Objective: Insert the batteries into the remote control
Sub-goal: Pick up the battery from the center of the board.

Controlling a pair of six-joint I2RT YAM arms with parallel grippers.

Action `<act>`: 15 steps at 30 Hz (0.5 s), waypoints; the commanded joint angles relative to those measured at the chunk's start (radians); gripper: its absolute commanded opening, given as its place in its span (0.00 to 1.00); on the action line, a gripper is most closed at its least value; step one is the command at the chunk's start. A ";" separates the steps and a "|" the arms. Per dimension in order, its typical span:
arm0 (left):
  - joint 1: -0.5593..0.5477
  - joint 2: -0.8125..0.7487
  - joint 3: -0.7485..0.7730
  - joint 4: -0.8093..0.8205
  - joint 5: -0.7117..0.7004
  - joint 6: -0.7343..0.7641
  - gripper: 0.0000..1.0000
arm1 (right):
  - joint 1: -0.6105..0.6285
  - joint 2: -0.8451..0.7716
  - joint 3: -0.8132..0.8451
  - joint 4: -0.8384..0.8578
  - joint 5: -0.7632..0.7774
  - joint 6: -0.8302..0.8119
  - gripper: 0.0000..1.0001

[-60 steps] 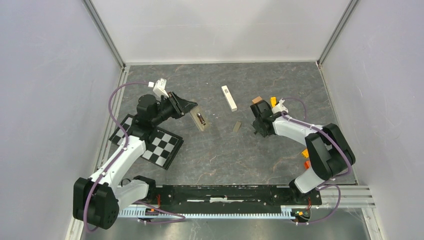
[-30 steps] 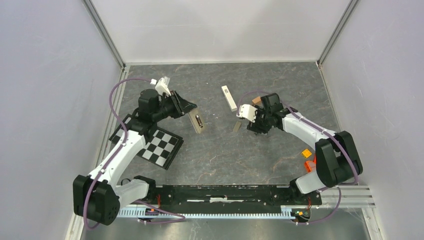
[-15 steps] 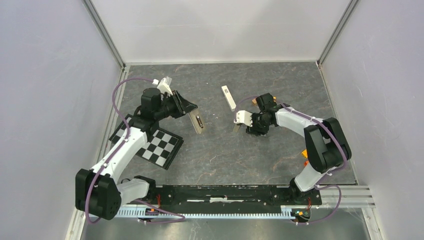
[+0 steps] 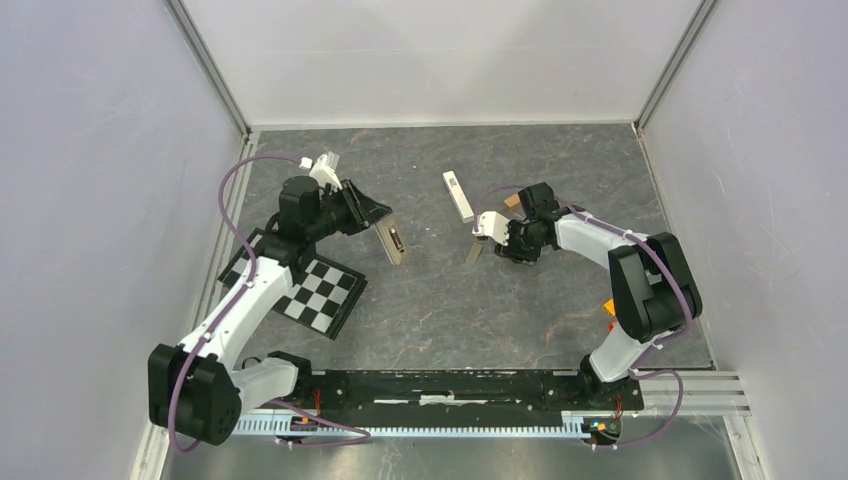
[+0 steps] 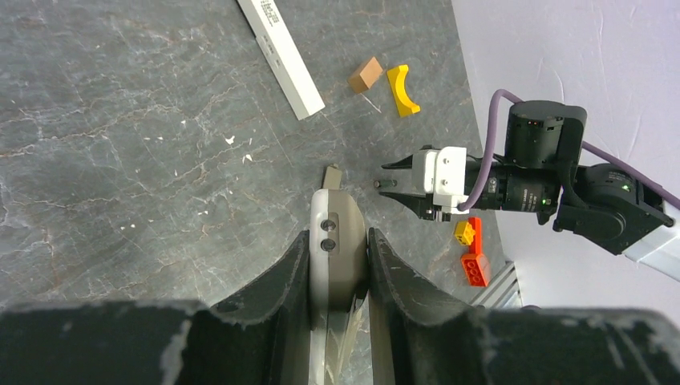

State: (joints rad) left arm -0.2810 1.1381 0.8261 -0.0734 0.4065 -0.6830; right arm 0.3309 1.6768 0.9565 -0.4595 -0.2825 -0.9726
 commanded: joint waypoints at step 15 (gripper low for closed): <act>0.004 -0.011 0.036 0.033 -0.013 0.041 0.02 | -0.053 0.046 0.024 -0.104 -0.030 0.010 0.32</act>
State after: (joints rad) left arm -0.2810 1.1259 0.8261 -0.0734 0.3939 -0.6758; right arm 0.2928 1.6955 0.9775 -0.4946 -0.3195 -0.9543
